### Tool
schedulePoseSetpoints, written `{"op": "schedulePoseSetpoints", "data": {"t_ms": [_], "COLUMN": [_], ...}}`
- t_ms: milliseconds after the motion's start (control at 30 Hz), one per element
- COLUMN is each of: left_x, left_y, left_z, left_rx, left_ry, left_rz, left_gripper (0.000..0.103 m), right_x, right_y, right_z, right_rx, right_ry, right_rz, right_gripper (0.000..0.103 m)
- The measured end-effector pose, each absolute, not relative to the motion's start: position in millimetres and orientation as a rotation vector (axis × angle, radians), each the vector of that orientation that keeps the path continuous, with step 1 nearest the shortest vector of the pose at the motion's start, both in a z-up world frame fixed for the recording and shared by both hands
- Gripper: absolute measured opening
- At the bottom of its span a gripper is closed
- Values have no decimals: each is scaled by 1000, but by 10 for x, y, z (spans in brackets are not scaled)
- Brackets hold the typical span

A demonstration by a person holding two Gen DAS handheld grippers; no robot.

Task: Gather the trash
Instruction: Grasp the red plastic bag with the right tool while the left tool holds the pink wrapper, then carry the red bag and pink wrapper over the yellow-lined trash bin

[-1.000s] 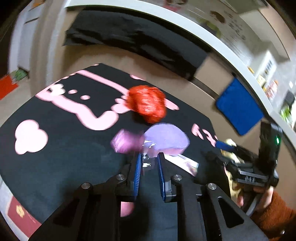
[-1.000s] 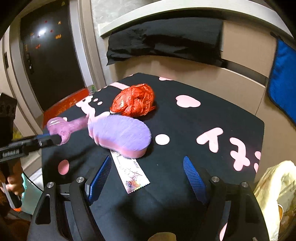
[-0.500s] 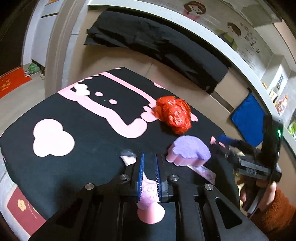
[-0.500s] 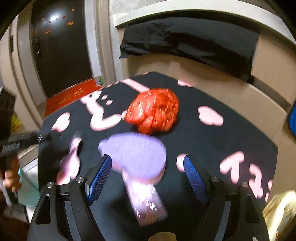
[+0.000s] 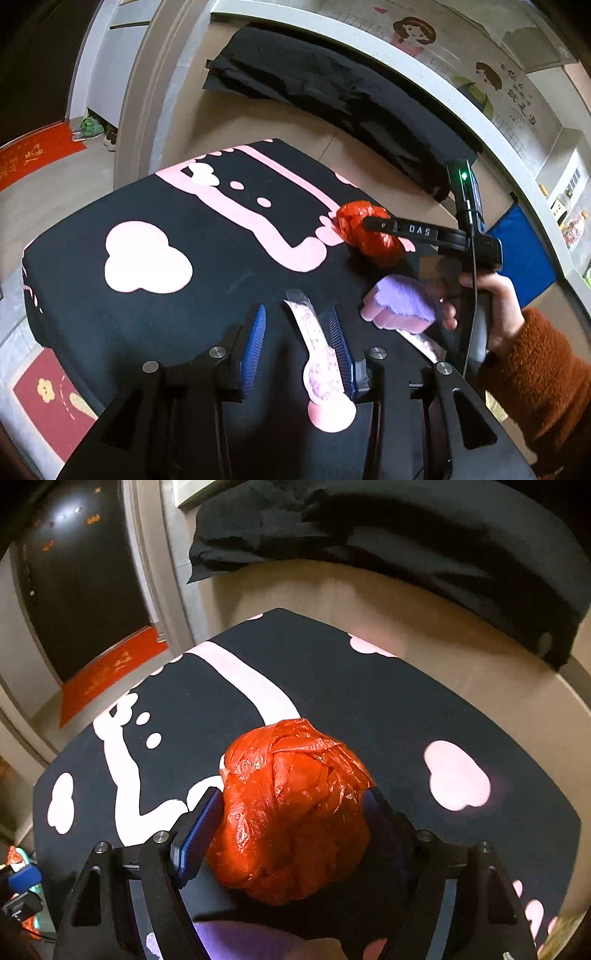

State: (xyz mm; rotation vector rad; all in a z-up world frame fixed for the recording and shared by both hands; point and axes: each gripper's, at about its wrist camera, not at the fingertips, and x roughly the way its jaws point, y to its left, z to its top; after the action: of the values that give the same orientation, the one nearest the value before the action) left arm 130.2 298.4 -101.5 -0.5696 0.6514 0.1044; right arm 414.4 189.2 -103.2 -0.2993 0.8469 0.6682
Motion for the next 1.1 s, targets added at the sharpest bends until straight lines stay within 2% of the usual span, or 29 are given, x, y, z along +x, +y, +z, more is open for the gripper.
{"op": "schedulePoseSetpoints", "data": {"t_ms": [100,167,200,300,567,967,1100], "left_x": [1320,1331,1330,1299,1429,1695,1724], "left_y": [2924,2873,2848,2765,2552,2087,2045], "left_z": [-1064,-1107,-1111,-1092,-1138,-1277,-1265], "left_rx": [-568,-570,-572,-568,-590,-445,-405], "left_ry": [674,698,706,707,737,817,826], "left_rz": [92,79,75,73,126,369,407], "left_gripper": [39,39,39,41,47,46,41], "right_x": [4155,4173,4161,4105,3583,3083,2959], "right_y": [1955,1955,1891,1616,689,-372,-540], "right_z": [-1122,-1209,-1197,-1023,-572,-850,-922], "right_rx": [-351,-378,-363,-230,-140,-51,-34], "right_ry": [898,945,919,867,739,743,740], "right_rz": [712,724,699,693,624,504,494], "right_gripper": [76,69,57,53,53,53,53]}}
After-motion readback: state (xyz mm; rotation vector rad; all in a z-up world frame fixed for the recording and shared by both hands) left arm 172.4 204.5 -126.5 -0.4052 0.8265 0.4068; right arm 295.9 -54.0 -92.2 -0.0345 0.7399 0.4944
